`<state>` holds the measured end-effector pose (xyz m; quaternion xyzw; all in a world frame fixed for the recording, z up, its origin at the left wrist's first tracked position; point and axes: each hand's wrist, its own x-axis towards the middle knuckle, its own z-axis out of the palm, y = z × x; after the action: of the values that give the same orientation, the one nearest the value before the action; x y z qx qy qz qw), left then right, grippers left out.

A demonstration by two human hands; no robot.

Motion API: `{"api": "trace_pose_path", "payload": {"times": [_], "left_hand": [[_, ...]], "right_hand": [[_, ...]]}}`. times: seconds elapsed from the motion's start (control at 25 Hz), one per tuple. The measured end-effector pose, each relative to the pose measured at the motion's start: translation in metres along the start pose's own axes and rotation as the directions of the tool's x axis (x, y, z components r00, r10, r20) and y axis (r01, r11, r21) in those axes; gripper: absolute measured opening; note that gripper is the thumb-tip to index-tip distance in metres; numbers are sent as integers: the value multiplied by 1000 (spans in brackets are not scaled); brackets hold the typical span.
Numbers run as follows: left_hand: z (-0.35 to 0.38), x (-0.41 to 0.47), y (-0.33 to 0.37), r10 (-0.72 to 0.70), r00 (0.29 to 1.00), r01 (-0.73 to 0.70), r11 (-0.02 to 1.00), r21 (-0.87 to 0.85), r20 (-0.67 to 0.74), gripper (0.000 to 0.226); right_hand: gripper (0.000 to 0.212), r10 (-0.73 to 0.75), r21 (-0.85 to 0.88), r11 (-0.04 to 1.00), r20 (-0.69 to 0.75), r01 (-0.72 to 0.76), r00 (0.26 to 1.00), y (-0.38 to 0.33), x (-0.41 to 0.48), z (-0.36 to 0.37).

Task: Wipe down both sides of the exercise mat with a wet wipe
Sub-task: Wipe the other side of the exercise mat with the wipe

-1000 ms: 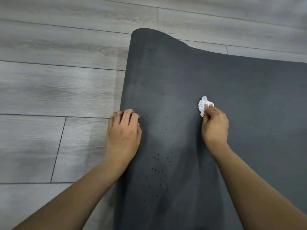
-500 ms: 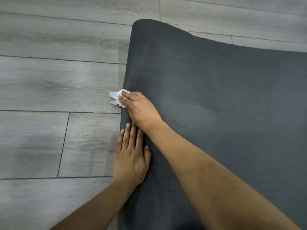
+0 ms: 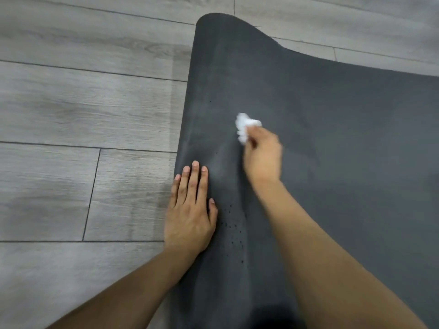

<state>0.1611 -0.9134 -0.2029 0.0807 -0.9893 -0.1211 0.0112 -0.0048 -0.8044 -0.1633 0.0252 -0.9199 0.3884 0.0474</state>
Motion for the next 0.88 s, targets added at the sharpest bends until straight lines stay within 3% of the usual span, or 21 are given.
{"api": "trace_pose_path", "payload": {"times": [0.04,0.12,0.2,0.24,0.28,0.36,0.44,0.52,0.6,0.68,0.8,0.88], "left_hand": [[1,0,-2,1,1000,-1,1000,-9,1,66],[3,0,-5,16,1000,-16,999,-36,4,64],[2,1,-7,17,1000,-17,998,-54,-3,64],[1,1,-7,14,1000,-14,998,-56,-10,64],[-1,1,-6,10,1000,-11,998,-57,-14,66],[-2,1,-5,9,1000,-10,998,-61,-17,67],[-2,0,-4,5,1000,-6,998,-60,-20,67],[-1,0,-4,6,1000,-7,998,-60,-28,67],[0,0,-5,15,999,-19,997,-78,-49,66],[2,-1,-7,15,996,-25,992,-120,-84,64],[4,-1,-11,13,992,-37,980,-198,-122,62],[3,0,-12,21,992,-47,976,-211,-126,61]], "right_hand": [[24,-145,-37,988,137,151,980,-25,-11,25],[27,-284,-33,948,357,316,890,-56,-30,54],[27,-411,-22,890,393,455,823,-47,-28,40],[27,-437,12,887,342,461,832,-31,-24,21],[29,-402,15,910,270,414,875,-7,-21,-3],[30,-116,-138,982,100,129,988,42,-17,-57],[30,221,-334,915,-57,-227,974,76,-23,-92],[25,353,-285,876,-171,-389,920,70,-22,-79],[23,236,-75,967,-77,-242,969,28,-21,-36],[27,-47,60,997,82,43,996,-19,-33,11],[23,-281,-10,953,346,303,895,-49,-51,29],[23,-353,-91,915,287,392,890,-25,-45,1]]}}
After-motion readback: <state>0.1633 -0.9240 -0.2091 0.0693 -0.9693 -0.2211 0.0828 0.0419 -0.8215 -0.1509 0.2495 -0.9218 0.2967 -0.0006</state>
